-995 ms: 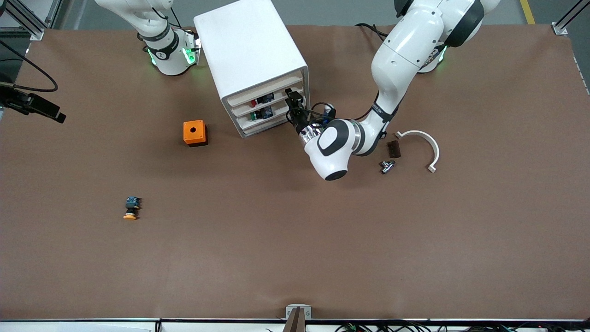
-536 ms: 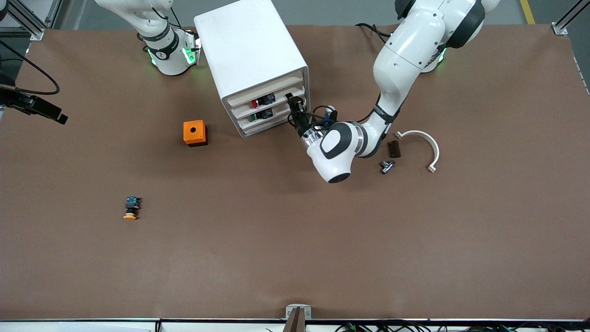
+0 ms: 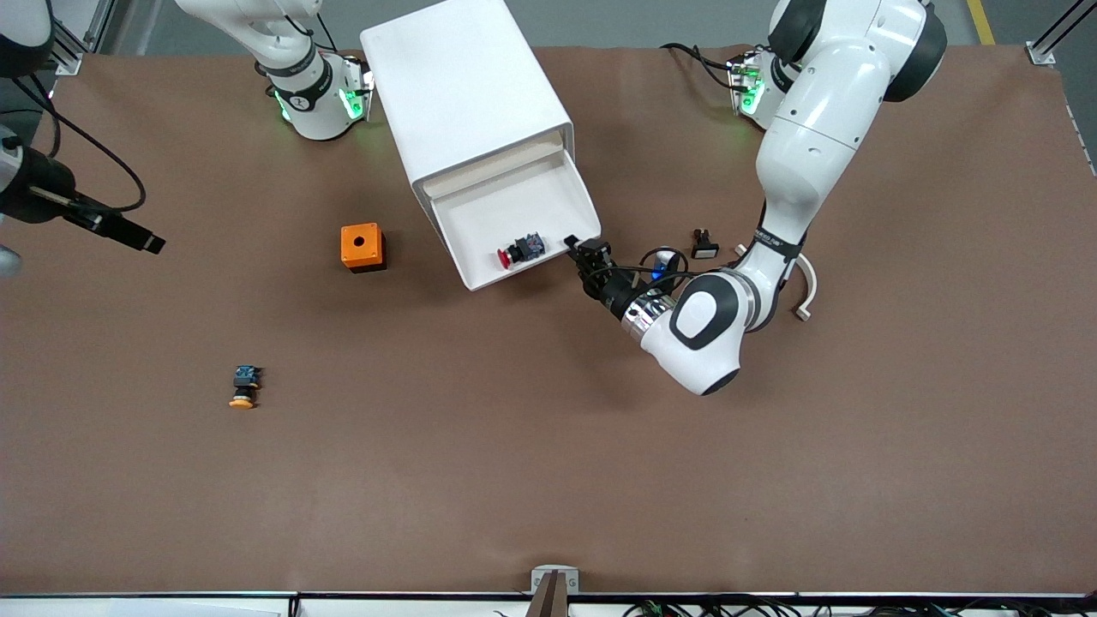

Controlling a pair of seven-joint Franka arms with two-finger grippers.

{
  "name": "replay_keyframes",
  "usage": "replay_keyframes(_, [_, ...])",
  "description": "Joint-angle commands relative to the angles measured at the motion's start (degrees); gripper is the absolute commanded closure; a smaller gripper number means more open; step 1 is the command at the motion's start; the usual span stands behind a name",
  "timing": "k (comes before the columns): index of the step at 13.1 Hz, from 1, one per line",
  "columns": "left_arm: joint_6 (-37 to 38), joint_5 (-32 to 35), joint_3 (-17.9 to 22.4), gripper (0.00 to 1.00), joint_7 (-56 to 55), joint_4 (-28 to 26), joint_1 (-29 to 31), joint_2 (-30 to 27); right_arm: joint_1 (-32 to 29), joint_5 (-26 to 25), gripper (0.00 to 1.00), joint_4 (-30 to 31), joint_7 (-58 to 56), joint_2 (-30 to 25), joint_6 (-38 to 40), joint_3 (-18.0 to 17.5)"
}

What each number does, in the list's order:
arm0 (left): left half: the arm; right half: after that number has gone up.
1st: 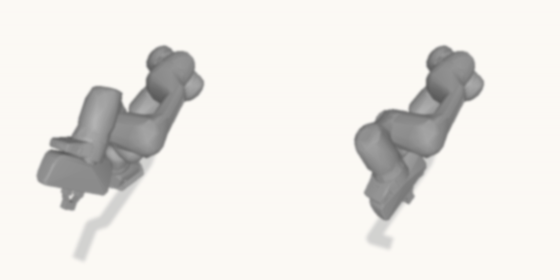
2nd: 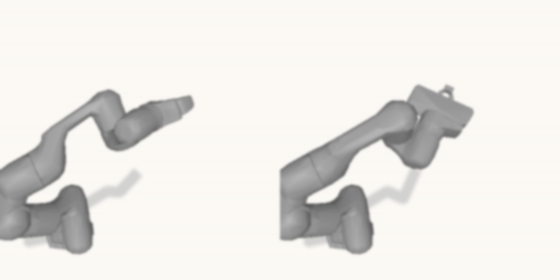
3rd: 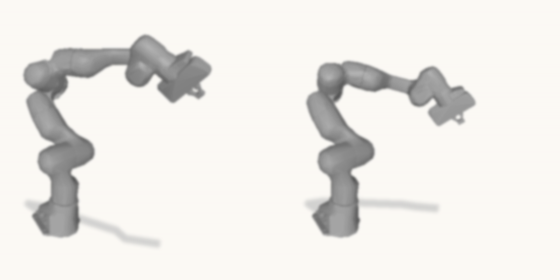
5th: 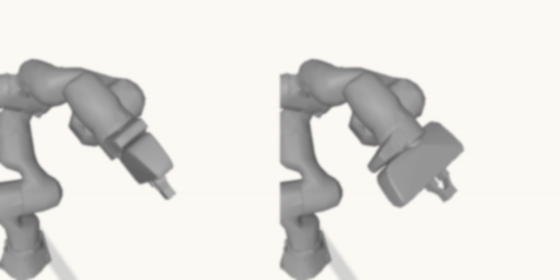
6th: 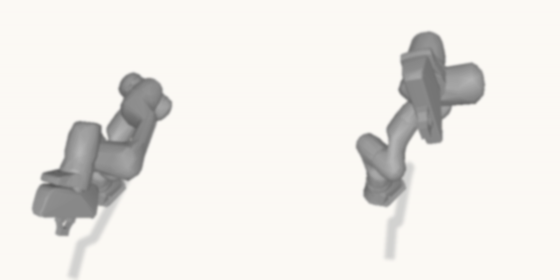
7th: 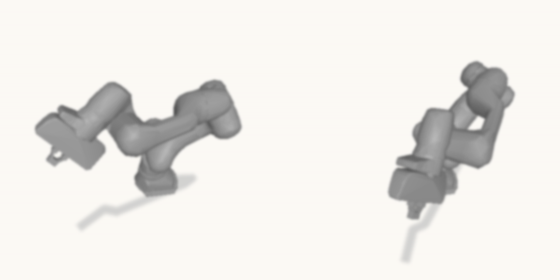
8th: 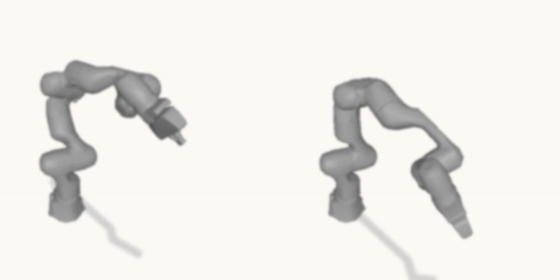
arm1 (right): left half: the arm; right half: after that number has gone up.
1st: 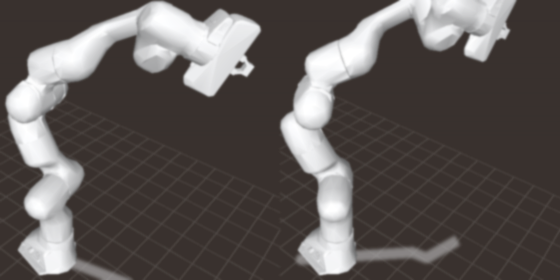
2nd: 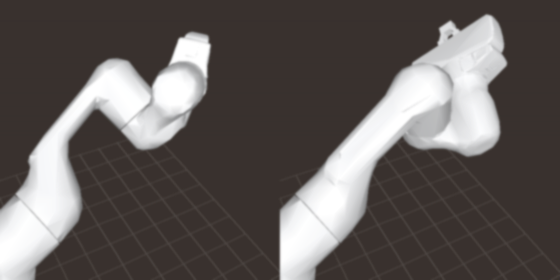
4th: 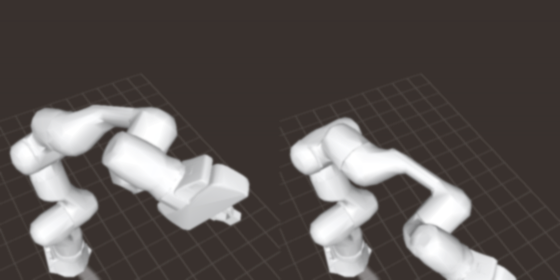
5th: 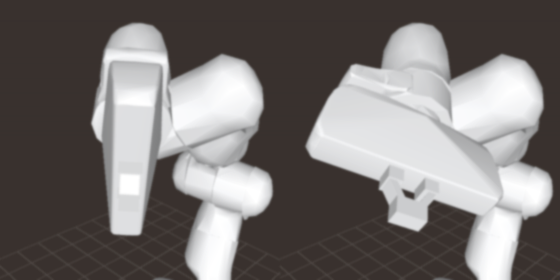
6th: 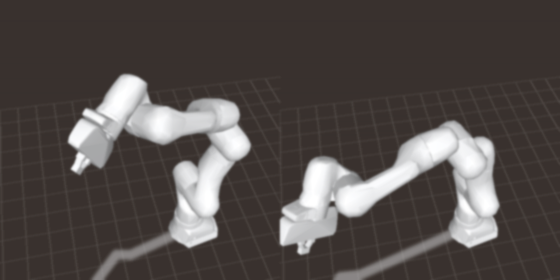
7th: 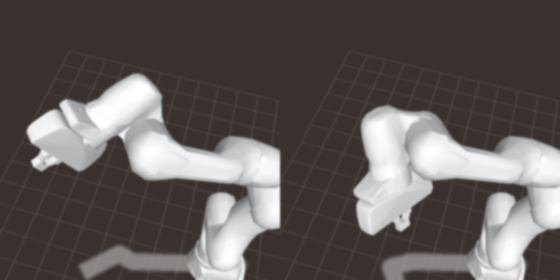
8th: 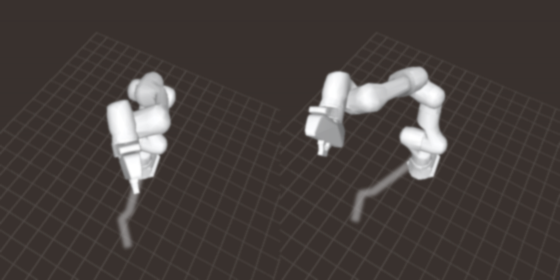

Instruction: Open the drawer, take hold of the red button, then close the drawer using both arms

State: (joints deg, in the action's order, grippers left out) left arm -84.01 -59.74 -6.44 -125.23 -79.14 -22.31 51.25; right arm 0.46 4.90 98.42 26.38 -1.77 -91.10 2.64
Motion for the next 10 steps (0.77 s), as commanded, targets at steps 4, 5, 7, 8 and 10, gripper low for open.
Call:
replay_keyframes(4, [-0.1, 2.59, 1.16, 0.01, 1.66, 2.58, -0.19, -0.62, 9.46, 4.06, 0.0, -3.68, 19.2, 4.58, -1.7, 0.17])
replay_keyframes(5, [-0.02, 5.22, 1.35, 0.01, 2.01, 3.98, 0.34, -0.71, 11.22, 4.07, 0.0, -3.68, 21.84, 5.02, -2.75, 0.17])
replay_keyframes(7, [-0.01, 12.33, 1.35, 0.01, 2.1, 5.92, 3.13, -0.8, 13.77, 4.33, 0.0, -3.68, 26.68, 6.25, -4.25, 0.08])
replay_keyframes(8, [-0.01, 15.23, 0.74, 0.01, 2.62, 6.36, 5.24, -0.72, 15.35, 4.51, 0.0, -3.68, 29.4, 6.95, -5.13, 0.08])
replay_keyframes(10, [-0.01, 19.37, 1.26, 0.01, 5.34, 6.72, 7.36, -1.33, 19.12, 5.12, 0.0, -3.68, 35.98, 8.53, -7.76, 0.08])
